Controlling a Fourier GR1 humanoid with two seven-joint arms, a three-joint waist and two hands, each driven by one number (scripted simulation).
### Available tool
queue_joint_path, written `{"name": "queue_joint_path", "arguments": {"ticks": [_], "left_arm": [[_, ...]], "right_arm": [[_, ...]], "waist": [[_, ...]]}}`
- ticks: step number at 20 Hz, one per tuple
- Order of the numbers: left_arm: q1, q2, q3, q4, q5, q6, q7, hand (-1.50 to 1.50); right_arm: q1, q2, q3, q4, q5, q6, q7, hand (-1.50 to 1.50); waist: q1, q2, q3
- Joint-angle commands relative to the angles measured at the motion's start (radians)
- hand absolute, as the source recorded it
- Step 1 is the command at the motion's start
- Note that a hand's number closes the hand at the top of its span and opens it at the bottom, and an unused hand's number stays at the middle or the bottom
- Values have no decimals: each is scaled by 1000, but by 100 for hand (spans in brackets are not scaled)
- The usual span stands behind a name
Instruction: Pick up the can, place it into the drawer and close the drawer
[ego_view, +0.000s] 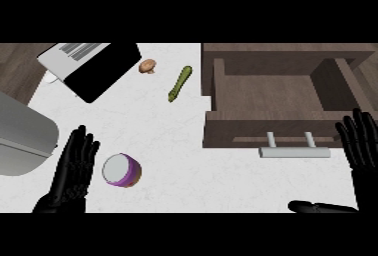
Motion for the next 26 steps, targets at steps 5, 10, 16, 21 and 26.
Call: {"name": "queue_joint_path", "arguments": {"ticks": [5, 10, 16, 21, 26], "left_arm": [[21, -4, -46, 29, -38, 94, 26, -150], [-17, -4, 89, 180, 98, 68, -121, -150], [-35, 6, 133, 242, 132, 43, -165, -150], [2, -4, 92, 322, 125, 85, -261, -150], [-18, 15, 183, 409, 232, 44, -358, -150]], "right_arm": [[108, 6, -28, 1, -37, 71, -89, -150], [96, 3, -64, -84, -56, 60, -20, -150], [137, 14, -79, 6, -52, 119, -130, -150], [134, 38, -60, -49, -19, 102, -87, -150], [71, -6, -155, 29, -86, 143, -93, -150]], "waist": [[-3, 0, 0], [-6, 0, -1], [-4, 1, 0], [-3, 0, 0], [-1, 1, 0]]}}
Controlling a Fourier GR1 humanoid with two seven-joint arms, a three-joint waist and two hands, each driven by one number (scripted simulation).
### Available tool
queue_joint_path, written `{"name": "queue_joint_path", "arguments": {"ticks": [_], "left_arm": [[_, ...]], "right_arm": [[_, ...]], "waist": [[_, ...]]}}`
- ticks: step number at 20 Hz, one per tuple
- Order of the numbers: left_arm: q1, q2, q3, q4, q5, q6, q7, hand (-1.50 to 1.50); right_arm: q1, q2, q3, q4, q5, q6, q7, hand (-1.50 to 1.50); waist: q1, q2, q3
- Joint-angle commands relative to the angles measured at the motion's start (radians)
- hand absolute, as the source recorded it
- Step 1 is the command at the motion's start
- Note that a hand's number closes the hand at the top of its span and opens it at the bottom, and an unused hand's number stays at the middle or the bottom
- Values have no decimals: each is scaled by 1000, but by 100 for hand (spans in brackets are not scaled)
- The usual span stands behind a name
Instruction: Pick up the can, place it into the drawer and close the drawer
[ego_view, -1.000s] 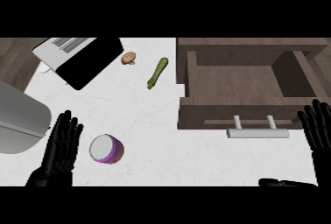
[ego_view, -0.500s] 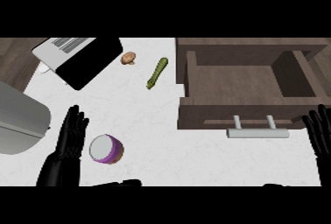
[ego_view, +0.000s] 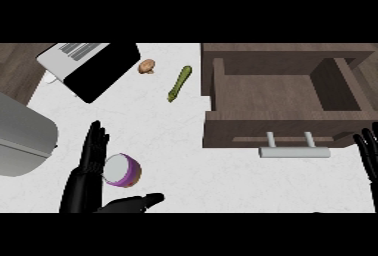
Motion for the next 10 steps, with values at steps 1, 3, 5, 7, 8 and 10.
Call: {"name": "queue_joint_path", "arguments": {"ticks": [1, 3, 5, 7, 8, 10], "left_arm": [[62, 24, 52, 53, 68, -21, -125, -150], [-28, 2, 58, 81, 33, -3, -44, -150], [34, 49, 99, 70, 78, -41, -104, -150], [22, -3, 89, 207, 84, -18, -225, -150], [65, 38, 108, 131, 101, -45, -183, -150], [73, 33, 106, 154, 115, -57, -224, -150]], "right_arm": [[-22, -6, 3, -22, 19, -1, 52, -150], [81, 42, 28, -69, 29, 26, -24, -150], [-52, 17, 9, 5, 24, -6, 41, -150], [8, 1, -36, 1, -5, 35, -10, -150], [50, 17, -44, -4, -9, 46, -53, -150], [-50, 19, -9, 59, 45, 14, -14, -150]], "waist": [[3, 0, 0], [-2, 0, 0], [4, 0, 0], [0, 0, 0], [0, -1, 0], [3, 0, 0]]}}
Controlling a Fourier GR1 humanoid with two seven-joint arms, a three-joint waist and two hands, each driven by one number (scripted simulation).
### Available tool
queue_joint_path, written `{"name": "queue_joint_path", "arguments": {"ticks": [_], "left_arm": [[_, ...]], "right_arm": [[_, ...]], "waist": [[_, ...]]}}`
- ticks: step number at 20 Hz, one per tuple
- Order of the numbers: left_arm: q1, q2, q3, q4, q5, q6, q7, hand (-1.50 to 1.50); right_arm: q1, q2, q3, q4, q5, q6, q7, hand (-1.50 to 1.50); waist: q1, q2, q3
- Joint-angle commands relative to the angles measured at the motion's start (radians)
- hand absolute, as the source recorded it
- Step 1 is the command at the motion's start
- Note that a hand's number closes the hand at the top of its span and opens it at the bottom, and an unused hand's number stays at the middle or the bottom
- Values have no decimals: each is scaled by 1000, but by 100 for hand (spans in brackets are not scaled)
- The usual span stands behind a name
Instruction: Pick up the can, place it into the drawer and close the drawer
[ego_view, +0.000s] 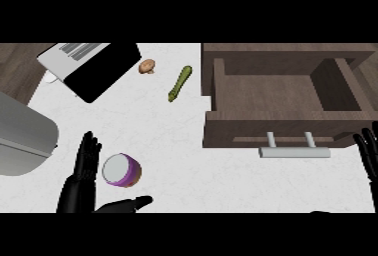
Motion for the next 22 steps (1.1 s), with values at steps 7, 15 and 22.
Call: {"name": "queue_joint_path", "arguments": {"ticks": [7, 15, 22], "left_arm": [[18, -4, 57, 180, 60, -36, -169, -150], [-25, 33, 157, 321, 130, -115, -270, -150], [-43, 35, 195, 422, 148, -139, -336, -150]], "right_arm": [[-6, 20, 12, -3, 34, 9, 0, -150], [-8, 55, 45, -29, 83, -18, 18, -150], [33, 44, -16, -27, 20, 35, -24, -150]], "waist": [[-1, 0, 0], [-1, 0, 0], [-2, 0, 0]]}}
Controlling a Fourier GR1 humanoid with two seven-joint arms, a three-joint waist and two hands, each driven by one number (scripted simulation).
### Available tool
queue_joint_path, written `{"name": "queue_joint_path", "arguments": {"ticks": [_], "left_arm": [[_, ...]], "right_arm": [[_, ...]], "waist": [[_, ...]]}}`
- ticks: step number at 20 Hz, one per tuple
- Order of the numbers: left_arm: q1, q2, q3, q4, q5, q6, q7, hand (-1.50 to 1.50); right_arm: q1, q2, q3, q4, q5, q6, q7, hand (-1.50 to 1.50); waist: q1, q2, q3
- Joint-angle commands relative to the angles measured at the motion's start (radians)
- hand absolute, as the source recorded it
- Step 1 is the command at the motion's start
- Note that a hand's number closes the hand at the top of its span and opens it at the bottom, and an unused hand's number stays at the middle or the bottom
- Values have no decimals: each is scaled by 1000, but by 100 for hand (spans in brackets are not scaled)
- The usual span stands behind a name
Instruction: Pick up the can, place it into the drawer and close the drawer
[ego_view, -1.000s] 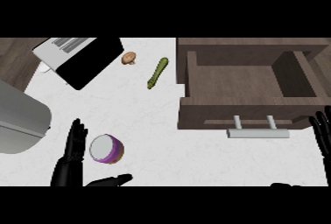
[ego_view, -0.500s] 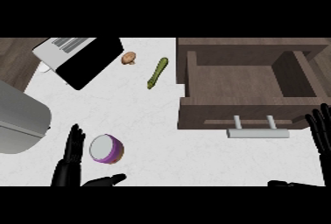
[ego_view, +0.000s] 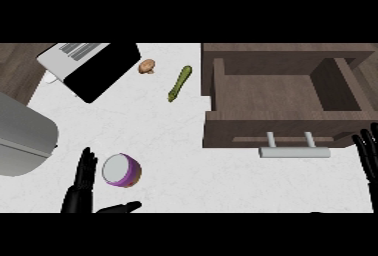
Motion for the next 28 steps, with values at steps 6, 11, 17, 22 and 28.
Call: {"name": "queue_joint_path", "arguments": {"ticks": [6, 11, 17, 22, 28], "left_arm": [[-23, -19, 59, 141, 43, -26, -87, -150], [-96, -21, 72, 173, 23, -4, -63, -150], [-156, -2, 104, 268, 39, -43, -98, -150], [-158, -26, 104, 319, 31, -33, -141, -150], [-246, 4, 142, 380, 66, -79, -127, -150]], "right_arm": [[-13, 37, 49, -43, 65, -26, 21, -150], [17, 38, 32, -84, 9, -16, 52, -150], [23, 25, -3, -68, -8, 24, 26, -150], [36, 27, -25, -108, -30, 28, 71, -150], [-10, -2, -55, -128, -70, 41, 121, -150]], "waist": [[1, 0, 0], [-1, 0, 0], [-2, 0, 0], [-2, 0, 0], [-2, 0, 0]]}}
